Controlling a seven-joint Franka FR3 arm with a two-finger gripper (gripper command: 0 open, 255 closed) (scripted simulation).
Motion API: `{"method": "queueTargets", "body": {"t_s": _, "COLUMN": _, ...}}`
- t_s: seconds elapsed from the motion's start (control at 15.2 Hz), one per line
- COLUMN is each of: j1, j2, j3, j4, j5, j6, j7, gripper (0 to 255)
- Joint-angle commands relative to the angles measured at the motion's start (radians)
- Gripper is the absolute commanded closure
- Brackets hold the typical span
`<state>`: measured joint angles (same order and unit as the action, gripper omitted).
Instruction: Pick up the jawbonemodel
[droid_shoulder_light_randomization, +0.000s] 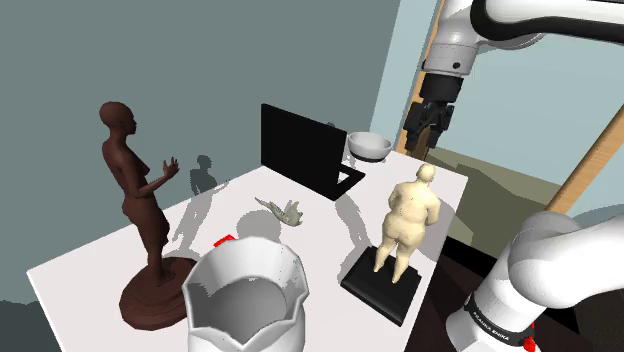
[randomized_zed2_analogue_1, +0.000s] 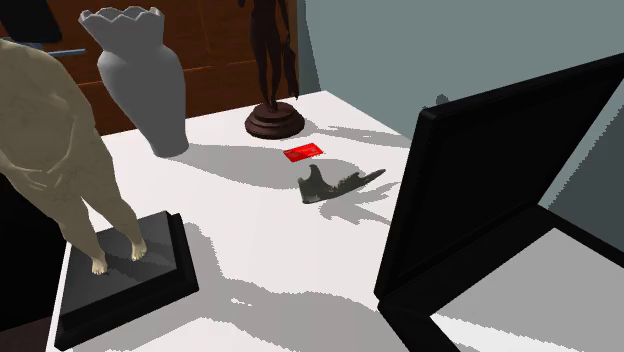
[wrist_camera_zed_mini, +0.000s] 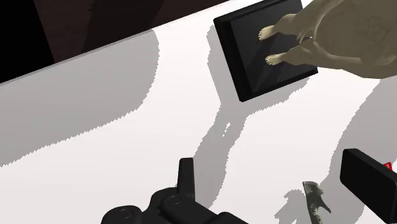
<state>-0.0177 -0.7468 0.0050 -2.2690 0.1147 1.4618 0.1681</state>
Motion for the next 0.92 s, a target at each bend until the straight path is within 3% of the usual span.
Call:
{"method": "queueTargets", "body": {"t_s": 0.0, "j1": 0.000, "j2": 0.000, "j3": 0.000, "j4": 0.000, "j5": 0.000, "j6": 0.000, "j7": 0.000, "gripper": 0}}
{"method": "queueTargets", "body": {"t_s": 0.86, "j1": 0.048, "j2": 0.363, "j3": 0.117, "j4": 0.006, "j5": 0.047, "j6": 0.363, "j7": 0.046, "gripper": 0}}
